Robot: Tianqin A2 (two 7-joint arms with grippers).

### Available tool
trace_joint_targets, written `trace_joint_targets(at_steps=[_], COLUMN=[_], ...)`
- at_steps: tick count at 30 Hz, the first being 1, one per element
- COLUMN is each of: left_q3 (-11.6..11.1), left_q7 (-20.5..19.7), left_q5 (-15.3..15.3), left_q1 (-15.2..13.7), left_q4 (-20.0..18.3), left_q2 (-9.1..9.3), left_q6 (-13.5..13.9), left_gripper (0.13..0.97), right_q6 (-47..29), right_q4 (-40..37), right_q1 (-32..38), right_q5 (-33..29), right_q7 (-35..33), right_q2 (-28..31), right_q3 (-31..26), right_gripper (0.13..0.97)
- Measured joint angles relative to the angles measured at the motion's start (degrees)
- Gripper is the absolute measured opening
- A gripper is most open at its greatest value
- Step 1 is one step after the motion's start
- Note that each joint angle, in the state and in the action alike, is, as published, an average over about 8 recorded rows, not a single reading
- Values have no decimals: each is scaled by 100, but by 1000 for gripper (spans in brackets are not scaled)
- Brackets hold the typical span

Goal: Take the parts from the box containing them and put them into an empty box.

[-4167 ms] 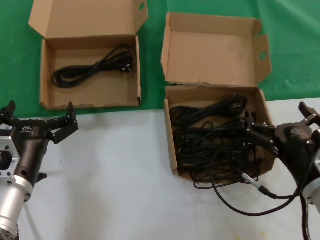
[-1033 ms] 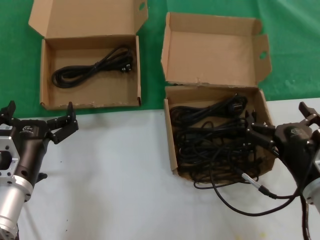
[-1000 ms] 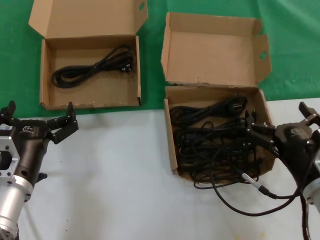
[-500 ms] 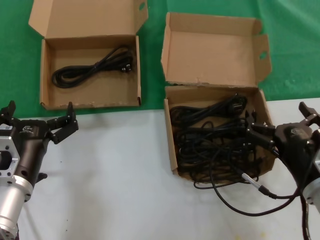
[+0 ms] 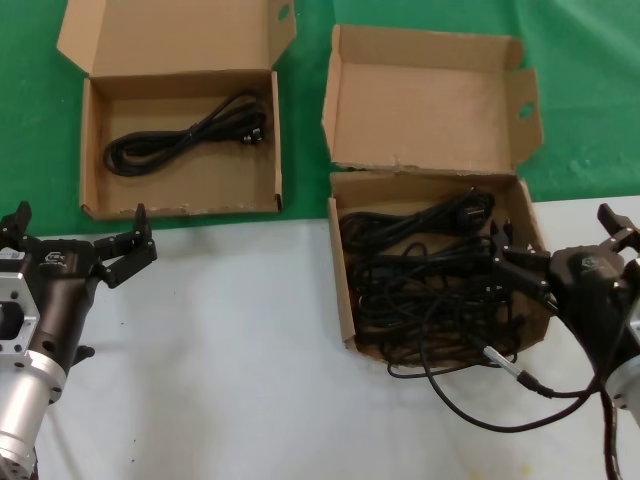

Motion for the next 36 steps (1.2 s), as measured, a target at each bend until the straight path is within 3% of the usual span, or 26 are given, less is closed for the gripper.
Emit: trace_joint_targets(at_steps=[36], left_q3=[0], left_q7=[0], left_q5=[0], left_q1=[0], left_q4=[0], left_q2=[0], left_q6=[0], left_gripper=[966], right_q6=[0], right_q4=[0], right_q1=[0], right_q5=[0], right_q7=[0], right_q2=[0], right_q3=[0], right_gripper=[966])
